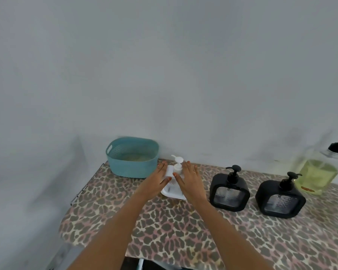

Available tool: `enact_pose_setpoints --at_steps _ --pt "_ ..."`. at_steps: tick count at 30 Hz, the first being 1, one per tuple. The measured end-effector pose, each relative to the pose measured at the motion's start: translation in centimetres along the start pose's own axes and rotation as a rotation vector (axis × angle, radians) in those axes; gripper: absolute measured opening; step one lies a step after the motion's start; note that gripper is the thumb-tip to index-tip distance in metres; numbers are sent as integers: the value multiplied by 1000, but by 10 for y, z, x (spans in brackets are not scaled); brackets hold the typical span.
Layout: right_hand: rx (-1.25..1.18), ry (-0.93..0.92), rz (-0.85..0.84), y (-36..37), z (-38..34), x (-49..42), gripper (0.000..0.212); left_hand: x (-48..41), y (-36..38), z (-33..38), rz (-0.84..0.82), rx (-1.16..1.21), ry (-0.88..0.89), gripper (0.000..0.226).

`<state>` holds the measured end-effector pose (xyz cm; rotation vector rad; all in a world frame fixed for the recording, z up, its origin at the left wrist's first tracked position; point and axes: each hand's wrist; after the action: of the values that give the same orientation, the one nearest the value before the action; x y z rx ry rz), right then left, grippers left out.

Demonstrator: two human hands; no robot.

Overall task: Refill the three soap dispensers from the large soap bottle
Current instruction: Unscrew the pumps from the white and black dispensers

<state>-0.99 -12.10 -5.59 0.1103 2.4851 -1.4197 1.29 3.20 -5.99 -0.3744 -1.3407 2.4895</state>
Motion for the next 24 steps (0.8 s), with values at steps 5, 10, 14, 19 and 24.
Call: enact_pose_setpoints --at_steps 5,10,14,19,24 --pt "-102 75 182 0 -10 -13 41 -9 -5 -2 -40 90 10 63" --pt "-221 114 204 -1 -11 -18 37 -14 -10 -8 -56 167 20 65" --pt "-346 176 156 -6 -12 -24 28 -21 -10 -9 -38 193 37 61" --pt "-314 116 113 -3 -12 -22 34 -23 -7 -14 -33 202 44 60" --pt "-342 87 -7 -8 -7 -27 30 -23 -8 -15 -38 204 66 61"
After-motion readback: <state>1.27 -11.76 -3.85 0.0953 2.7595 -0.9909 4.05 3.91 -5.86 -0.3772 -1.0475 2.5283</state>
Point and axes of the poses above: each hand's wrist, its own x-axis away from the middle knuckle, its own y-axis out of the palm, z = x × y, and after that the axes turned 2 degrees about -x, right-handed
